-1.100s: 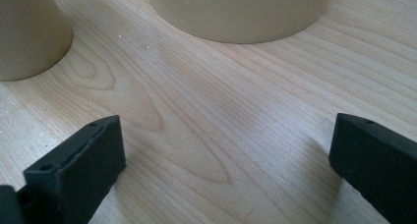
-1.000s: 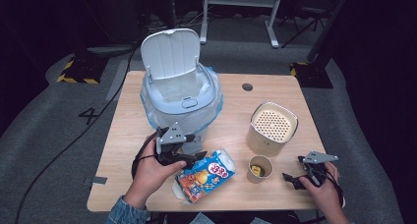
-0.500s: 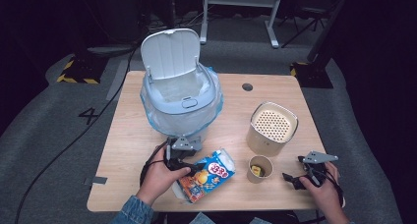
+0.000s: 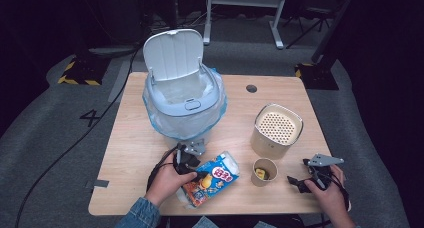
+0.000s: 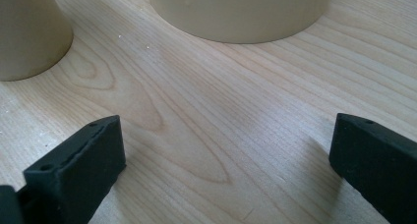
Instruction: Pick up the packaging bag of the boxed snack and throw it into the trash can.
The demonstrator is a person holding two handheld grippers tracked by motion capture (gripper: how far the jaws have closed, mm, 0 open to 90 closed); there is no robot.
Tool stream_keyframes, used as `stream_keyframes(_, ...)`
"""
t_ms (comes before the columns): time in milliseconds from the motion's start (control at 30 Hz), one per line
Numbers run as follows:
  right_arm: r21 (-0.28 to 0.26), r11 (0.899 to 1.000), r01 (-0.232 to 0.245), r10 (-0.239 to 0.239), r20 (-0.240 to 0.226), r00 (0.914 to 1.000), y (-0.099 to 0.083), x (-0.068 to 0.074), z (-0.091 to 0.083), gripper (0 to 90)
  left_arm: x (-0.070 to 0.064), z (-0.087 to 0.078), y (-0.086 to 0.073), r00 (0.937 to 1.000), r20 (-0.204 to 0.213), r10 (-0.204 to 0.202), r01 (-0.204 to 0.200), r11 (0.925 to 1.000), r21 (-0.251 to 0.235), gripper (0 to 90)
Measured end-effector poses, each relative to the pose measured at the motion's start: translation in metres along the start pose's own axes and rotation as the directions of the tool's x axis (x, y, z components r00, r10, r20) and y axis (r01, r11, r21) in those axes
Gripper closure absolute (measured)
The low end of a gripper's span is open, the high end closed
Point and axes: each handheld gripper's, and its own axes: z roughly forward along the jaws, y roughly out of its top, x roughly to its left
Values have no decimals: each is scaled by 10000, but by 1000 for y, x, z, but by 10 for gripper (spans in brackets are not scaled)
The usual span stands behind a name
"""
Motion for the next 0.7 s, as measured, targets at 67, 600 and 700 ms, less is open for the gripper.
stream_keyframes(67,-2,10000,3,-3,0,10000,0,0,0,7,-1,1,0,10000,34,-16,16,10000,88,472)
stream_keyframes(600,-5,10000,23,-23,-12,10000,0,0,0,7,-4,-26,7,9969,-232,751,-762,9957,-518,878)
stream_keyframes(700,-4,10000,24,-24,-14,10000,0,0,0,6,-6,-38,7,9977,103,665,-650,9923,-1055,881)
